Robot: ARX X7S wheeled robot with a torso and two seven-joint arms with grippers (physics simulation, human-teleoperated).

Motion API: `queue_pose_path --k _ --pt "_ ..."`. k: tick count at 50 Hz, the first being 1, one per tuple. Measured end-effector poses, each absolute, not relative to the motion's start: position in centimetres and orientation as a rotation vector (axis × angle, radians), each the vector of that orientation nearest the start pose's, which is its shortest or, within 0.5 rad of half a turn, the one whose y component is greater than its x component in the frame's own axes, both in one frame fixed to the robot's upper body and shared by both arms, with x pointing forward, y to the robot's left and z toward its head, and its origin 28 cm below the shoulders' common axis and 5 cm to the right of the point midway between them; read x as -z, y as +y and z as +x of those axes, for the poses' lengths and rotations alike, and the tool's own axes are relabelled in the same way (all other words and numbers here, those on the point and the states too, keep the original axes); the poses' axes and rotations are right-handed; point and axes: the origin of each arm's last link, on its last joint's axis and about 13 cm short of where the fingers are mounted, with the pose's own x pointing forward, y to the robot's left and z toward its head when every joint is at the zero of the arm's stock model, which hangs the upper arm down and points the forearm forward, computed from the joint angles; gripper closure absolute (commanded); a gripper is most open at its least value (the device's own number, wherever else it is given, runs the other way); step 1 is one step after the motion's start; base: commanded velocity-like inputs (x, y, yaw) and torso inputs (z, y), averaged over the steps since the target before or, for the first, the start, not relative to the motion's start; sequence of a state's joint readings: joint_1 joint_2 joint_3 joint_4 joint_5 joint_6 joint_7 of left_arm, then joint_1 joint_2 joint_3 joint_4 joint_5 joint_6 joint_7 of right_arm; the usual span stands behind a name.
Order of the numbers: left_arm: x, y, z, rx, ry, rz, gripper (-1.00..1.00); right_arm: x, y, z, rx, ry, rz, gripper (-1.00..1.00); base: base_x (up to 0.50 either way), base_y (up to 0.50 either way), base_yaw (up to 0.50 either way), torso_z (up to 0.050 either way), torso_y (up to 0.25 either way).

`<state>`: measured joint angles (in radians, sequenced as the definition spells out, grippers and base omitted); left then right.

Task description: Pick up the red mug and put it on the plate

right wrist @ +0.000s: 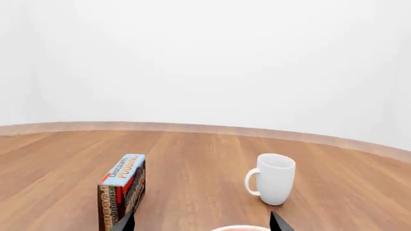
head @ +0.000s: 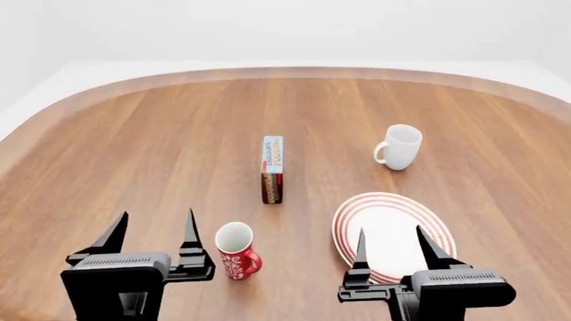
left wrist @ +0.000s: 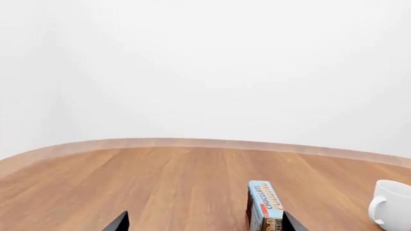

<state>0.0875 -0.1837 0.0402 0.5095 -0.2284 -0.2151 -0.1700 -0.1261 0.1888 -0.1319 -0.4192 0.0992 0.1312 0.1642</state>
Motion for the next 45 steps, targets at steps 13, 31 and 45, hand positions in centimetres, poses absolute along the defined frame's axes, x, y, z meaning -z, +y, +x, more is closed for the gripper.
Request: queue_pose_path --k 13,31,45 --pt "-10.9 23.8 19.0 -0.111 -0.219 -0.110 -1.00 -7.4 -10.3 18.9 -0.271 -0.055 0.005 -1.00 0.00 0.00 0.00 0.000 0.000" --pt "-12.6 24.7 18.8 -0.165 -0.263 -0.151 -1.00 -9.0 -9.5 20.3 -0.558 0.088 0.039 -1.00 0.00 0.00 0.00 0.000 0.000" --pt "-12.9 24.8 18.6 -0.174 -0.274 -0.160 -1.00 -9.6 -8.9 20.7 -0.681 0.157 0.036 -1.00 0.00 0.00 0.00 0.000 0.000"
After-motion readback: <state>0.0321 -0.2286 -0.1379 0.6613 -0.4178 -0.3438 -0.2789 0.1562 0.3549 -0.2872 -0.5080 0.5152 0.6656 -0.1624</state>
